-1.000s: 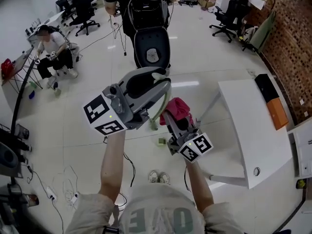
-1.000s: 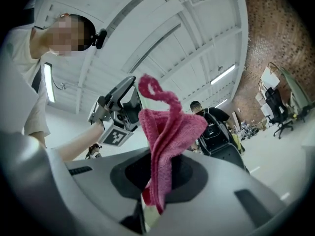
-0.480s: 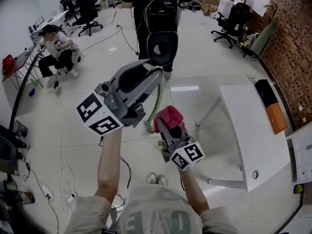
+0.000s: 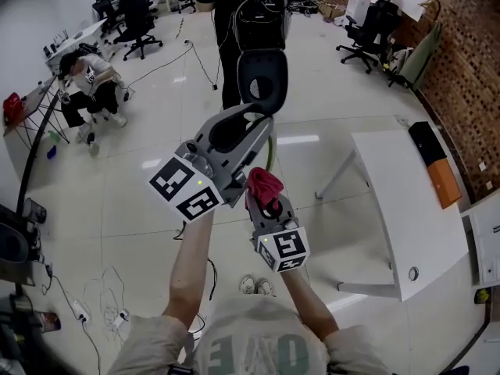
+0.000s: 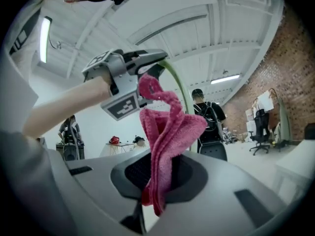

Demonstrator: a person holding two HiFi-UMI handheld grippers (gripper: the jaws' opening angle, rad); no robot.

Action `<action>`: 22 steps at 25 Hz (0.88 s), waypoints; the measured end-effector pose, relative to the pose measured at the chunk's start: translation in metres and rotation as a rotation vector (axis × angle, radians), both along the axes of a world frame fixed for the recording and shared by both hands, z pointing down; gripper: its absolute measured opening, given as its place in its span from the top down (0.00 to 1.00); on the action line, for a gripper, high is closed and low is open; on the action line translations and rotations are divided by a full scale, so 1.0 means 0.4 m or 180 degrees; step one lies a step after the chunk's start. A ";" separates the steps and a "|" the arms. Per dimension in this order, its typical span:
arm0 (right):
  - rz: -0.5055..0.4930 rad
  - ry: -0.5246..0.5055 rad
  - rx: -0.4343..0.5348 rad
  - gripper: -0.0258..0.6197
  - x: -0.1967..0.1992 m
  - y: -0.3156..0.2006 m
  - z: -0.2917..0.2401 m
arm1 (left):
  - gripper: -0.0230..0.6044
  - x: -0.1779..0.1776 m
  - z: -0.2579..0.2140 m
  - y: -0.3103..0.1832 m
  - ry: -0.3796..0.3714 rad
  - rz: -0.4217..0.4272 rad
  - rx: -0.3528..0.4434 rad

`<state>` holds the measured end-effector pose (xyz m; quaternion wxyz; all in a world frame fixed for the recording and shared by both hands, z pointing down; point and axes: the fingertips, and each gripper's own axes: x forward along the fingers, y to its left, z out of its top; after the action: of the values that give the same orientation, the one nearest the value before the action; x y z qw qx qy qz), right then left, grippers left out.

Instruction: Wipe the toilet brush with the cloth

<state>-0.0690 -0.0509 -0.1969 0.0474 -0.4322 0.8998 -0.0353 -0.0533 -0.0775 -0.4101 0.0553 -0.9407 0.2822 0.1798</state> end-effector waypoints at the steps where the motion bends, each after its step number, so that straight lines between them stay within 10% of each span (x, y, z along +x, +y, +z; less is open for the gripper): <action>1: 0.0079 0.0000 -0.0041 0.91 0.012 -0.010 0.003 | 0.79 0.003 -0.001 0.007 0.0043 0.0044 -0.0013; 22: 0.0133 -0.0050 0.0744 0.91 0.052 -0.043 -0.267 | 0.79 0.053 0.082 -0.001 -0.0029 0.0189 -0.0175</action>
<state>-0.0481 -0.0680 -0.3038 0.1053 -0.4421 0.8882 0.0675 -0.0320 -0.0779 -0.3773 0.0254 -0.9507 0.2587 0.1692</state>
